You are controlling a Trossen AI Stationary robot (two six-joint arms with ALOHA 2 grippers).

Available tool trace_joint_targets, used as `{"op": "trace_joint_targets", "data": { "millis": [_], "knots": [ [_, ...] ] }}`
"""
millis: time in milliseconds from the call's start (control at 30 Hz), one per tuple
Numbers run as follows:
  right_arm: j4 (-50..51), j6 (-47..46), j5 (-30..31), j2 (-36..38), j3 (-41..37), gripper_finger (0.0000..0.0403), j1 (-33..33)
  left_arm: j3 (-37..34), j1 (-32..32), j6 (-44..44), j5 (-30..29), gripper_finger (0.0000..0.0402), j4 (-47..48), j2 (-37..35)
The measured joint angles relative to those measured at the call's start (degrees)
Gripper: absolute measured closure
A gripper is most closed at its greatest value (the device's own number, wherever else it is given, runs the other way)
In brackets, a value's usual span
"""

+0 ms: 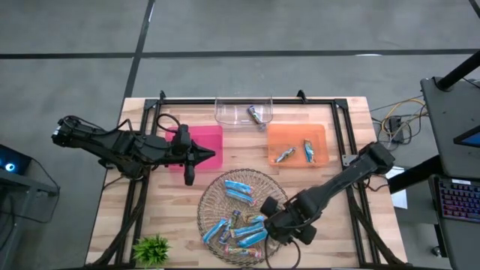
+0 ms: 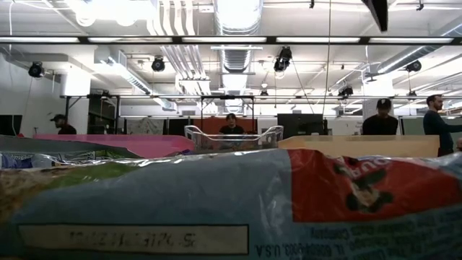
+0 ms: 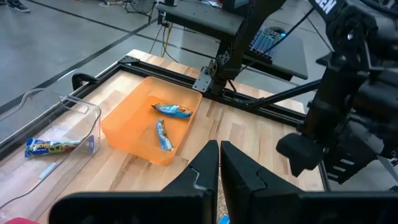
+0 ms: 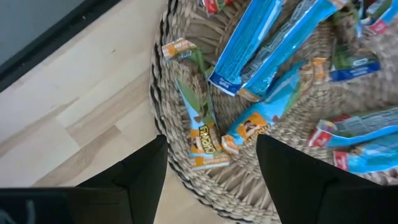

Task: Pick and place Granola Bars by type
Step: Put the yellow granola bar into the yellow bin

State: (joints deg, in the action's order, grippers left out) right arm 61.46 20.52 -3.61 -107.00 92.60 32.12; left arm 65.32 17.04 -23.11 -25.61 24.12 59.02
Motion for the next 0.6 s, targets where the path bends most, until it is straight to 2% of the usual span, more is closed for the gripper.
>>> {"op": "trace_joint_targets", "data": {
  "millis": [267, 600],
  "knots": [
    [-1.92, -2.39, -2.92, -2.78, -0.13, 0.0165, -0.09, 0.0, -0.04, 0.0, 0.0, 0.0402, 0.04, 0.0],
    [-5.46, -4.11, -3.1, -3.89, -2.5, 0.0165, -0.13, 0.0, -0.02, -0.02, 0.0, 0.0402, 0.0, -0.02]
  ]
}}
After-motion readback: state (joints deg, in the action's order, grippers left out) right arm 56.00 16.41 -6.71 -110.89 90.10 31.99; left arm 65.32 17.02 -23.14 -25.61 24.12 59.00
